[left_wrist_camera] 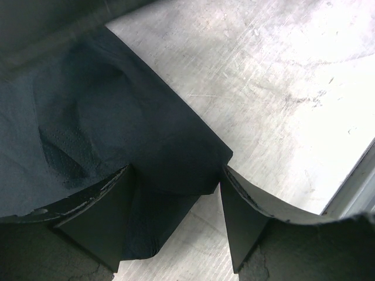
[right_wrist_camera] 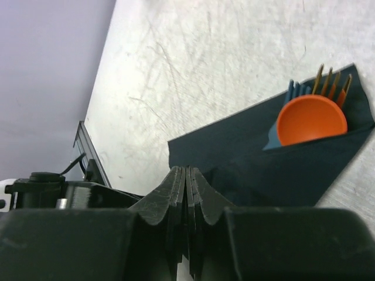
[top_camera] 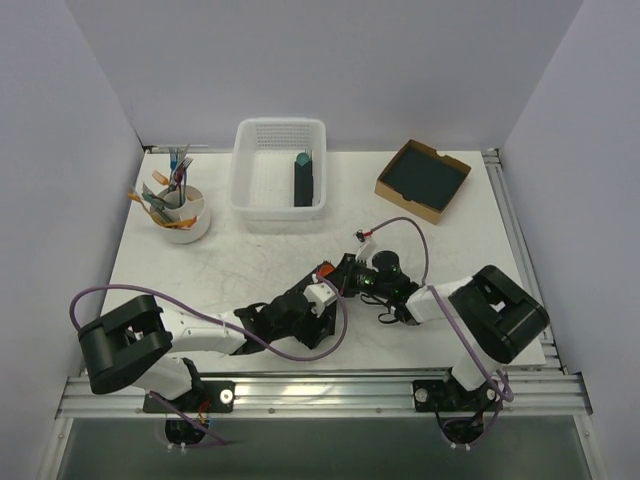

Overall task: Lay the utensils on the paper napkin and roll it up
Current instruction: Roll the napkin at the center of the board.

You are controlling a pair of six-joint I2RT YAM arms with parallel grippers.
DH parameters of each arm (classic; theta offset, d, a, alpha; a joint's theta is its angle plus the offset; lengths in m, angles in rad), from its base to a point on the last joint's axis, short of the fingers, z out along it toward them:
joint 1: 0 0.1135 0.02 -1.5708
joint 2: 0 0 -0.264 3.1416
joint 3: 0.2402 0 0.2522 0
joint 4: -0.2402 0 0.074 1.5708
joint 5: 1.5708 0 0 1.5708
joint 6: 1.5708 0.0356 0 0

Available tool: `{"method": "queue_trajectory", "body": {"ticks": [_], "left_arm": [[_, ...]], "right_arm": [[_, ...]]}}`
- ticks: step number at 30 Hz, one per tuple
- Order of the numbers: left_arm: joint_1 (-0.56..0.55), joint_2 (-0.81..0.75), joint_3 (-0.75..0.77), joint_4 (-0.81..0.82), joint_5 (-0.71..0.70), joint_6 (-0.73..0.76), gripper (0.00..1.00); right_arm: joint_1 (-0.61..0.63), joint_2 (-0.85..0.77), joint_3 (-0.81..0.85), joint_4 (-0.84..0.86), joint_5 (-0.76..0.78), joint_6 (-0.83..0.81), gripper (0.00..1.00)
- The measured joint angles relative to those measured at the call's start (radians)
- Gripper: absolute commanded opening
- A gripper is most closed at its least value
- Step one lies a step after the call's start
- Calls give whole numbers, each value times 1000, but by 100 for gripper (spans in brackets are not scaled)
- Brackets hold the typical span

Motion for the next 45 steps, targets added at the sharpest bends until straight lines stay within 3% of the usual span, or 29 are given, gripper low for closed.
{"method": "queue_trajectory", "body": {"ticks": [6,17,30,45], "left_arm": [[0,-3,-8,1,6,4,68],[0,-4,-9,1,13,13,67],[0,-6,-9,0,16,15,67],[0,-6,-9,0,20,15,67]], "right_arm": [[-21,-107,-9,-64,22,-35,5],[-33,-125,-50,-153,45,-72,5],[-34,28,-56,-61,37,-78,4],[-32,84,-56,36,13,-54,4]]}}
